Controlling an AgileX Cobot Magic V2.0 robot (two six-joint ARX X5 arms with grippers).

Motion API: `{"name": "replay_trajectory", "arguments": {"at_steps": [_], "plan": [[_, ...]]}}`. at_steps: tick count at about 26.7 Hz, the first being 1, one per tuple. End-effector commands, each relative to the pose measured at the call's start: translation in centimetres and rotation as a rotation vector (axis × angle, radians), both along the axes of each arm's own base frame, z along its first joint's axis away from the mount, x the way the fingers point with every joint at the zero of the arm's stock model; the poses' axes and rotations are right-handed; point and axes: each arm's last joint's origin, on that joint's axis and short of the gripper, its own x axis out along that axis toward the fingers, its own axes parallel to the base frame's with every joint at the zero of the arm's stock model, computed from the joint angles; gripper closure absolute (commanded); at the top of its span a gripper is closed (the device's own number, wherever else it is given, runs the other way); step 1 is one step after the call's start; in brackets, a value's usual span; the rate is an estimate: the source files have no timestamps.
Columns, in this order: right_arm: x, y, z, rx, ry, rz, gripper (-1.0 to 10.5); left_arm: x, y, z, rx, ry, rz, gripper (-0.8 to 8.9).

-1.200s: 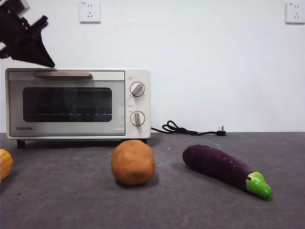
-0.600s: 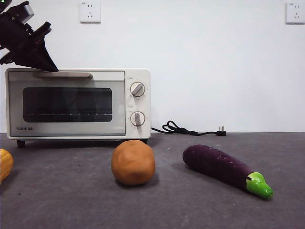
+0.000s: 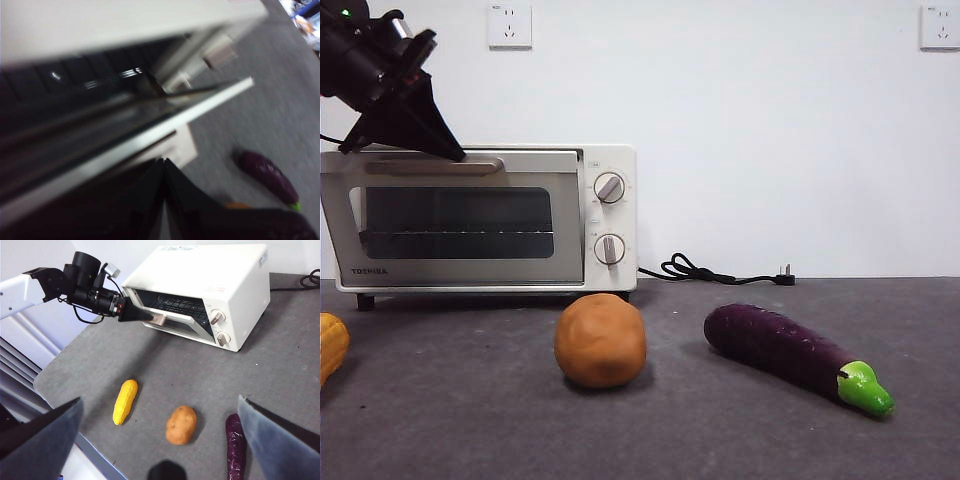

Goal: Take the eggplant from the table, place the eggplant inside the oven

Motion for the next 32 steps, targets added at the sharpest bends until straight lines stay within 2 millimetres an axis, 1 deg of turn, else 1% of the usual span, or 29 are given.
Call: {"name": "replay_trajectory", "arguments": {"at_steps": [1,8,11,14,17,22,25,32], "plan": [[0.3,0.1,0.0,-0.008,-0.008,0.005,3.5,0.1,-1.1,-2.5,0.011,0.100,-0.036,8.20],[1.1,0.3,-0.2,-0.016,0.005,0.010,3.5,-1.0,-3.6,-2.6,0.020,0.177,-0.114,8.19],[1.1,0.3,-0.2,-0.016,0.006,0.010,3.5,-1.4,-4.5,-2.2,0.023,0.177,-0.141,8.19],[1.1,0.3,-0.2,-0.016,0.006,0.010,3.5,-2.0,-5.3,-1.4,0.024,0.155,-0.163,8.19],[1.1,0.3,-0.2,-0.016,0.006,0.010,3.5,-2.8,-5.5,0.0,0.022,0.113,-0.172,8.19],[1.1,0.3,-0.2,-0.017,0.001,0.011,3.5,-4.3,-5.3,2.9,0.012,0.019,-0.162,8.19],[1.1,0.3,-0.2,-0.017,0.003,0.011,3.5,-5.7,-4.9,4.8,0.009,-0.045,-0.153,8.19],[1.1,0.3,-0.3,-0.017,0.005,0.011,3.5,-9.7,-3.6,10.0,-0.004,-0.236,-0.098,8.19]]}}
